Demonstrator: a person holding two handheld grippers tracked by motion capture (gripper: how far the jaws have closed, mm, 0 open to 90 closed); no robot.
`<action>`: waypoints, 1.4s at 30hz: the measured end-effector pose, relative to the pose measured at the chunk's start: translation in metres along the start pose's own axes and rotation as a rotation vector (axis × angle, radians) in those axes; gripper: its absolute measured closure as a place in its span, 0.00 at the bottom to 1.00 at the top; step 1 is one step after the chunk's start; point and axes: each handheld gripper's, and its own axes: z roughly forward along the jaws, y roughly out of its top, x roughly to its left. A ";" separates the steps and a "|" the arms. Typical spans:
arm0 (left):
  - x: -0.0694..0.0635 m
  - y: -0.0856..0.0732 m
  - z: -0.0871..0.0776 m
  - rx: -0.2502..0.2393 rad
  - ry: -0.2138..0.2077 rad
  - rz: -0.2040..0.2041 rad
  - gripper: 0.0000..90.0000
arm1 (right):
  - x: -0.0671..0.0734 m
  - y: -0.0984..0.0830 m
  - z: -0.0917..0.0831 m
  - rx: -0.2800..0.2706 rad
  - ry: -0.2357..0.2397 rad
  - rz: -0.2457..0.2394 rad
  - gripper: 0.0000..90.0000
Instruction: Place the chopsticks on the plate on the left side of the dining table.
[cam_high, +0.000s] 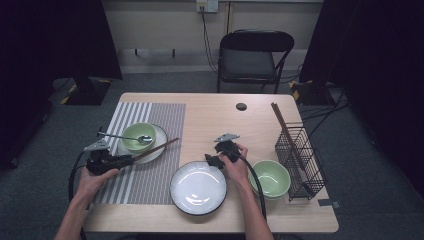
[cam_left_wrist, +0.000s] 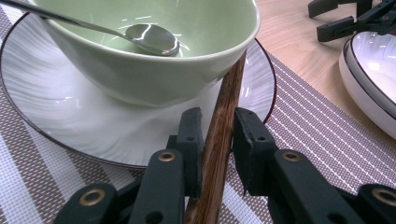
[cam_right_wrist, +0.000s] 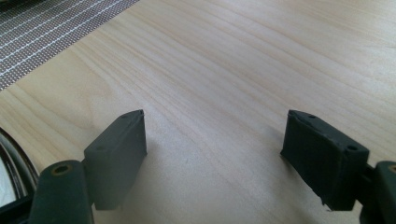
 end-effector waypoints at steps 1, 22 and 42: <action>0.001 0.000 0.000 -0.004 -0.001 -0.004 0.81 | 0.000 0.000 0.000 0.000 0.000 0.000 0.23; 0.005 -0.002 -0.009 -0.005 0.054 0.002 0.76 | 0.000 0.000 0.000 0.000 -0.002 0.000 0.23; -0.006 0.006 -0.019 -0.069 0.010 -0.021 0.89 | 0.000 0.000 0.000 0.000 -0.003 0.001 0.23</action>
